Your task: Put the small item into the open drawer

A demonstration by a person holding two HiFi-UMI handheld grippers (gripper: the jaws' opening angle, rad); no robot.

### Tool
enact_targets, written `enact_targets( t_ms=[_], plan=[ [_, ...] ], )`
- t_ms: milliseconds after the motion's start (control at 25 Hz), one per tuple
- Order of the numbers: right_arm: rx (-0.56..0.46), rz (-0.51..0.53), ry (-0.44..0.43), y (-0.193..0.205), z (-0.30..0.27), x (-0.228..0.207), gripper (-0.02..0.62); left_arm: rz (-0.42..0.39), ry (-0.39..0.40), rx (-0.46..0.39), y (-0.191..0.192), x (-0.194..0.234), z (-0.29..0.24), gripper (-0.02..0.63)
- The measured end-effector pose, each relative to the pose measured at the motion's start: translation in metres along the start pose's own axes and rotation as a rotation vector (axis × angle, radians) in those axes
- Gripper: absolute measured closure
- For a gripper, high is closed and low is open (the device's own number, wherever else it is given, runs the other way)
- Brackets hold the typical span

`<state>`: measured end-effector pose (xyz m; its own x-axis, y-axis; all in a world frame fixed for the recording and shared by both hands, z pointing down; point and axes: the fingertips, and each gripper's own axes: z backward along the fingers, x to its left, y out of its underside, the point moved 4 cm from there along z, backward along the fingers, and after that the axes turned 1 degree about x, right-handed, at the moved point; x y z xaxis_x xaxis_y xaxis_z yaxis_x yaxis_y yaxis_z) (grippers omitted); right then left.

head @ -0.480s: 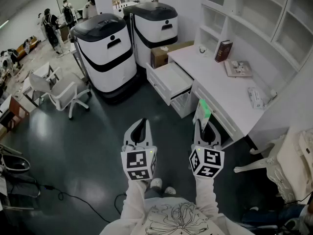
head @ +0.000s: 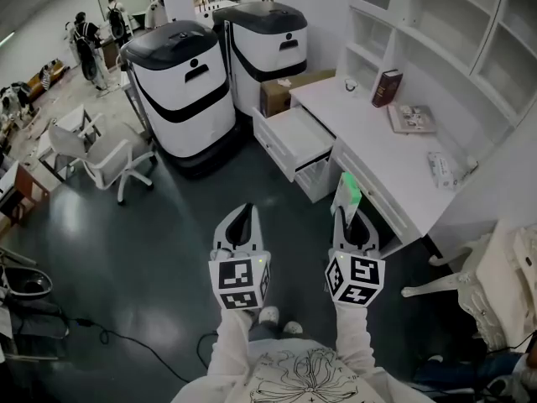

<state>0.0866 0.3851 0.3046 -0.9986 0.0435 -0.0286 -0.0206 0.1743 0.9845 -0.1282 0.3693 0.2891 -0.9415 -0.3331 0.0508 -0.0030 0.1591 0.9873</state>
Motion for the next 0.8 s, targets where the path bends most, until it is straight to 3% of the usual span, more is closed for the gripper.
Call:
enact_targets(
  t_ms=[800],
  plan=[
    [0.043,-0.045,0.037,0.017,-0.054,0.023,0.505,0.006,0.049,0.046,0.017,0.043,-0.051,0.600]
  ],
)
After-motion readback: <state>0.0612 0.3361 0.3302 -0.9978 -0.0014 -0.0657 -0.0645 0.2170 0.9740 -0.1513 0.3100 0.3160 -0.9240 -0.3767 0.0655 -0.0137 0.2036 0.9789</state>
